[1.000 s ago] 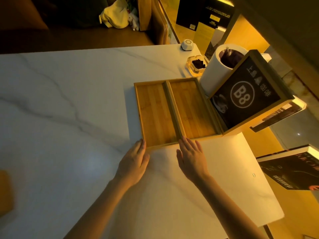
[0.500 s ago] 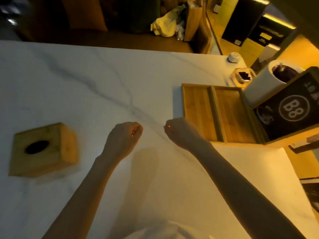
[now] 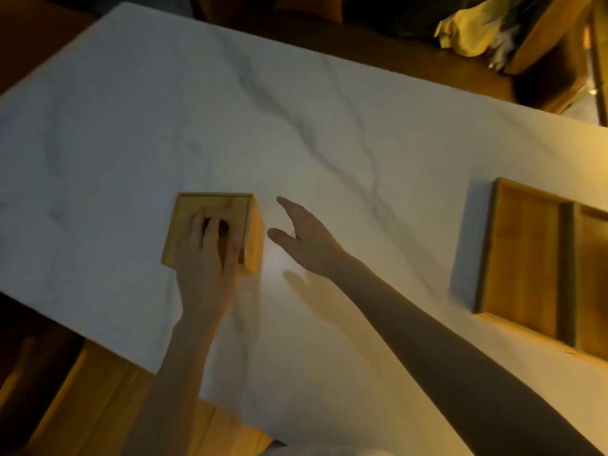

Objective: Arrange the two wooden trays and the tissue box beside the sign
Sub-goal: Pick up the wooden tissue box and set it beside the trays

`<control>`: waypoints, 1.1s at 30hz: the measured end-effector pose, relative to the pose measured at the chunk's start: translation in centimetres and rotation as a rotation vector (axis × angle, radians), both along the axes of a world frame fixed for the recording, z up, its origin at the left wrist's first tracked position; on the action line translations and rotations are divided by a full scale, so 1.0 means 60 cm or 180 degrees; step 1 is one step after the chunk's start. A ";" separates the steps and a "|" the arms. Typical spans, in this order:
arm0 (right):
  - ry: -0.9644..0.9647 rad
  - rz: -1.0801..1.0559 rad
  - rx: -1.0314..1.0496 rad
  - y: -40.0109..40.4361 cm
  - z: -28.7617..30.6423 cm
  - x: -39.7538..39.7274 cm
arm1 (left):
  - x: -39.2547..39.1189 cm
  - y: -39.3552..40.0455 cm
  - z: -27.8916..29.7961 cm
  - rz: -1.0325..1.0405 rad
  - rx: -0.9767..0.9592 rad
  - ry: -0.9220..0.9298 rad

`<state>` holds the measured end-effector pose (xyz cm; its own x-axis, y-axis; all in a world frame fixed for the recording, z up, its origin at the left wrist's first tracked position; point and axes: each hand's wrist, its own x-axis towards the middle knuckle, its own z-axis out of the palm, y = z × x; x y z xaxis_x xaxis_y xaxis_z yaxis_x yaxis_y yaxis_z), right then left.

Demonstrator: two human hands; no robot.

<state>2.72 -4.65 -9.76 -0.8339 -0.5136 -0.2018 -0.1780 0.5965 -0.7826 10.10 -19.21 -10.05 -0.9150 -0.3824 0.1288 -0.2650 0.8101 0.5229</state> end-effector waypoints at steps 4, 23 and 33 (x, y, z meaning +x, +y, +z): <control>-0.0823 0.0012 -0.0482 -0.040 -0.003 -0.032 | 0.012 -0.012 -0.024 0.0507 0.0013 -0.0130; -0.0894 -0.0149 -0.0480 -0.048 -0.020 -0.035 | 0.007 -0.009 -0.060 0.1484 0.2463 0.1008; -0.0187 -0.0883 -0.0703 0.077 0.035 -0.036 | -0.016 0.094 -0.002 0.0658 0.2126 0.0831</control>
